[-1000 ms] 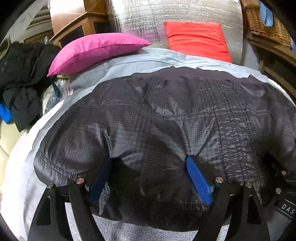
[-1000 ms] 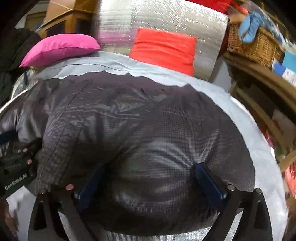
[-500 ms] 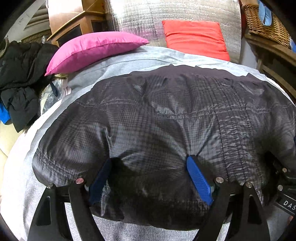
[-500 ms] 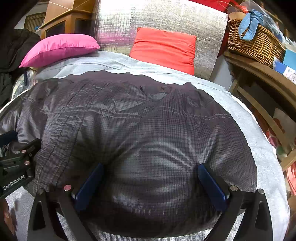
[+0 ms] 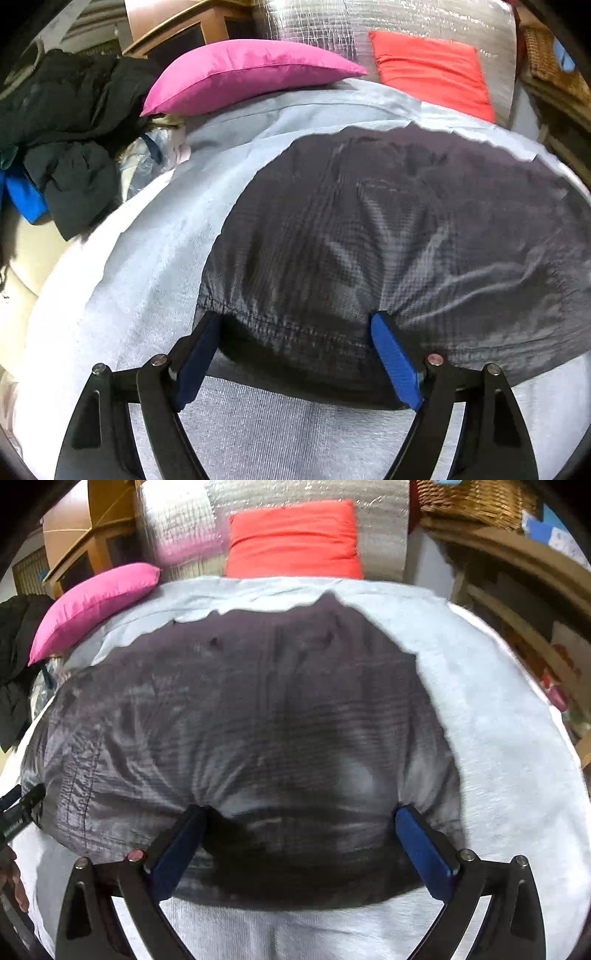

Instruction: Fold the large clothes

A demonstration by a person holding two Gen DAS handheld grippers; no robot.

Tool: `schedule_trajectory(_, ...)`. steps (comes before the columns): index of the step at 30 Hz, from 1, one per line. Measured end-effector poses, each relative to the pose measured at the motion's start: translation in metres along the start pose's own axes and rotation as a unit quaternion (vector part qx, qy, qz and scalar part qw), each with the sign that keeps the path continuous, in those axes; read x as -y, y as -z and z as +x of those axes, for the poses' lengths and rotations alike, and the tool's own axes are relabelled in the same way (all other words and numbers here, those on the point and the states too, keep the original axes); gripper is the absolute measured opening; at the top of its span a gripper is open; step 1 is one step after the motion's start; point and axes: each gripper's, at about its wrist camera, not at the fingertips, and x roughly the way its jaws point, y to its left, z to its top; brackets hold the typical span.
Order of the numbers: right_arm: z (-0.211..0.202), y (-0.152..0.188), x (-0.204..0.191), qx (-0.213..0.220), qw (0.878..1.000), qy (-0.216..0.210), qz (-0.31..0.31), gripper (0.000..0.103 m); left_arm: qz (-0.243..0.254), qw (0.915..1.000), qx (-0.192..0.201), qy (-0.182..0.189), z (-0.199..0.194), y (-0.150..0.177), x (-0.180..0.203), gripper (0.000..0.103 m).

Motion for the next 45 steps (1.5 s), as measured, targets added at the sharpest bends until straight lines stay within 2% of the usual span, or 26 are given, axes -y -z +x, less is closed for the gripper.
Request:
schedule_trajectory(4,-0.025,-0.027,0.043,0.037,0.996,-0.040,0.070,0.102,-0.038,0.9982,0.038,0.025,-0.013,-0.022,-0.026,0.083)
schedule_trajectory(5,-0.025,-0.033,0.053,0.038,0.995,-0.048,0.083,0.102,-0.052,0.9969,0.036,0.047,-0.008,-0.033,-0.035,0.084)
schedule_trajectory(8,-0.010,-0.053,0.095,0.018,0.988,-0.079,0.131,0.102,-0.089,0.9893,-0.001,0.116,0.024,-0.061,-0.054,0.084)
schedule_trajectory(13,0.039,-0.073,0.132,-0.045,0.976,-0.130,0.169,0.102,-0.114,0.9776,-0.044,0.171,0.066,-0.092,-0.058,0.084)
schedule_trajectory(14,0.043,-0.079,0.132,-0.044,0.977,-0.127,0.166,0.102,-0.114,0.9770,-0.048,0.174,0.073,-0.102,-0.056,0.084)
schedule_trajectory(16,0.037,-0.092,0.129,-0.009,0.983,-0.104,0.151,0.102,-0.111,0.9769,-0.047,0.176,0.080,-0.118,-0.051,0.084)
schedule_trajectory(18,0.036,-0.104,0.123,0.002,0.983,-0.129,0.134,0.102,-0.100,0.9777,-0.046,0.179,0.087,-0.133,-0.041,0.084)
schedule_trajectory(19,0.039,-0.116,0.112,-0.003,0.984,-0.137,0.112,0.102,-0.090,0.9782,-0.046,0.181,0.091,-0.142,-0.034,0.084)
schedule_trajectory(22,0.054,-0.140,0.084,-0.021,0.994,-0.104,0.039,0.102,-0.053,0.9807,-0.053,0.180,0.108,-0.164,-0.011,0.084)
schedule_trajectory(24,0.074,-0.155,0.069,-0.036,0.995,-0.090,0.019,0.102,-0.033,0.9826,-0.062,0.172,0.125,-0.174,0.004,0.084)
schedule_trajectory(27,0.106,-0.162,0.063,-0.068,0.995,-0.074,0.003,0.102,-0.035,0.9820,-0.090,0.162,0.151,-0.179,0.012,0.084)
schedule_trajectory(28,0.116,-0.161,0.063,-0.084,0.994,-0.068,-0.002,0.092,-0.033,0.9827,-0.092,0.157,0.155,-0.178,0.013,0.084)
schedule_trajectory(29,0.127,-0.159,0.063,-0.106,0.990,-0.089,0.002,0.057,-0.025,0.9825,-0.094,0.159,0.158,-0.178,0.017,0.069)
schedule_trajectory(30,0.126,-0.159,0.061,-0.105,0.990,-0.095,0.000,0.043,-0.019,0.9824,-0.096,0.159,0.158,-0.178,0.019,0.033)
schedule_trajectory(31,0.114,-0.161,0.054,-0.082,0.993,-0.087,-0.020,0.026,-0.011,0.9844,-0.088,0.152,0.154,-0.180,0.021,0.021)
schedule_trajectory(32,0.099,-0.164,0.050,-0.056,0.994,-0.086,-0.031,0.013,-0.012,0.9856,-0.076,0.151,0.148,-0.181,0.019,0.015)
schedule_trajectory(33,0.088,-0.164,0.051,-0.036,0.995,-0.087,-0.029,0.013,-0.015,0.9866,-0.065,0.149,0.146,-0.181,0.016,0.014)
schedule_trajectory(34,0.082,-0.166,0.063,-0.016,0.996,-0.087,-0.007,0.012,-0.017,0.9879,-0.072,0.136,0.157,-0.178,0.015,0.014)
schedule_trajectory(35,0.095,-0.164,0.077,-0.036,0.996,-0.077,0.020,0.012,-0.024,0.9858,-0.102,0.132,0.175,-0.172,0.015,0.015)
schedule_trajectory(36,0.114,-0.157,0.083,-0.067,0.995,-0.070,0.037,0.012,-0.030,0.9859,-0.101,0.130,0.179,-0.171,0.016,0.015)
schedule_trajectory(38,0.122,-0.145,0.074,-0.063,0.997,-0.041,0.014,0.011,-0.024,0.9895,-0.086,0.113,0.174,-0.174,0.023,0.016)
schedule_trajectory(40,0.120,-0.144,0.076,-0.056,0.997,-0.042,0.037,0.011,-0.021,0.9916,-0.084,0.096,0.171,-0.176,0.024,0.025)
schedule_trajectory(42,0.117,-0.144,0.084,-0.062,0.995,-0.043,0.067,0.015,-0.020,0.9943,-0.073,0.076,0.161,-0.175,0.022,0.044)
schedule_trajectory(43,0.112,-0.146,0.084,-0.059,0.995,-0.034,0.068,0.027,-0.023,0.9957,-0.058,0.068,0.151,-0.175,0.019,0.046)
schedule_trajectory(44,0.101,-0.144,0.087,-0.056,0.996,-0.018,0.066,0.046,-0.025,0.9965,-0.047,0.065,0.142,-0.176,0.016,0.049)
schedule_trajectory(45,0.091,-0.144,0.088,-0.047,0.997,0.000,0.063,0.059,-0.027,0.9976,-0.033,0.054,0.129,-0.174,0.011,0.052)
